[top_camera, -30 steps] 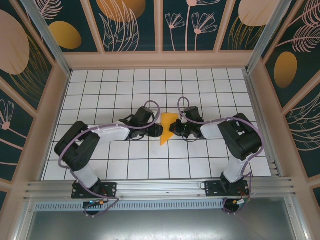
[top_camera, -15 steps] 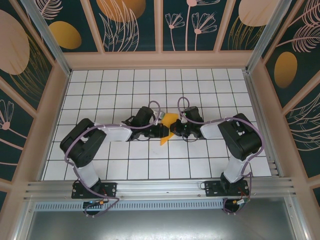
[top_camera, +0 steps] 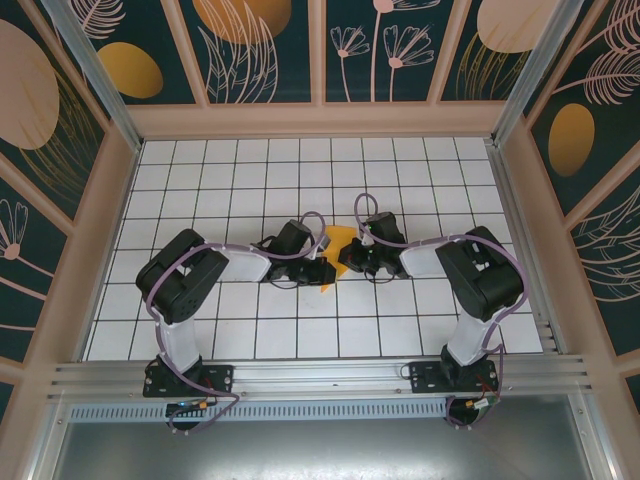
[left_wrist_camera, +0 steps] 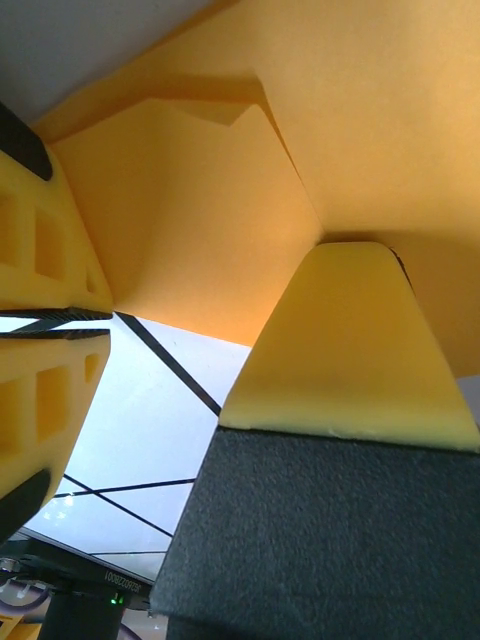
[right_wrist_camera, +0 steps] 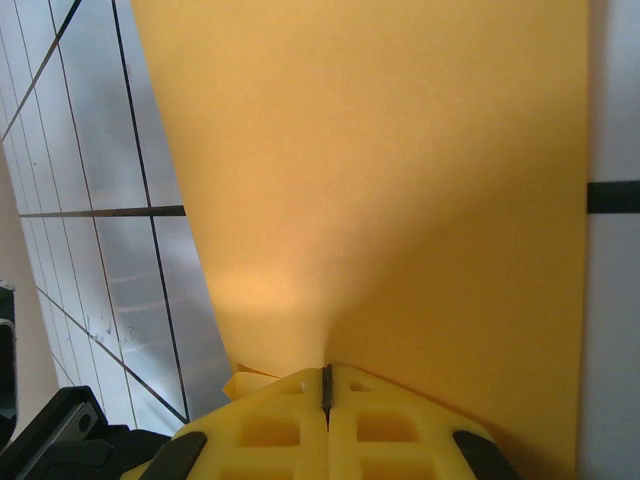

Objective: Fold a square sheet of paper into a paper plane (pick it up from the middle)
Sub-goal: Third fold the triangle at the center of the table.

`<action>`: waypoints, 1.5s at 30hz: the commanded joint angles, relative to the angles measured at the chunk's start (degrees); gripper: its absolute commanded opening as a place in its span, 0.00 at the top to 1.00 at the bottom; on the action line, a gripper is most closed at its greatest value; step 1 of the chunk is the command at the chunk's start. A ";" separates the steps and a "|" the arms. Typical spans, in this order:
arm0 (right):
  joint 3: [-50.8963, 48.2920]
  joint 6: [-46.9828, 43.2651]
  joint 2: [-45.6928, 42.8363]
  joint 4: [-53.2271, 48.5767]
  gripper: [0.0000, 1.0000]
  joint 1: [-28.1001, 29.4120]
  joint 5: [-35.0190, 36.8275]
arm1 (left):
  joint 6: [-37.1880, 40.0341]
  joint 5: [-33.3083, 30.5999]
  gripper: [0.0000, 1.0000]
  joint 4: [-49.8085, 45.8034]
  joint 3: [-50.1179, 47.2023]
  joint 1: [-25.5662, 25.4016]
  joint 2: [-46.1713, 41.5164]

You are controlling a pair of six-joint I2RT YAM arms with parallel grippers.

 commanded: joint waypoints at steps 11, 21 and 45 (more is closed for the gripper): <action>0.11 -2.94 2.72 -7.81 1.00 0.20 6.70 | 4.36 1.31 0.80 -10.01 -8.68 -0.03 -3.59; 0.00 -2.69 2.52 -8.29 1.00 0.20 7.17 | 10.30 -0.75 0.80 -19.26 -7.00 -0.02 -7.41; 1.33 -1.89 1.08 -7.71 1.00 0.19 5.04 | 2.50 -8.73 0.81 -7.07 0.79 -0.07 -2.56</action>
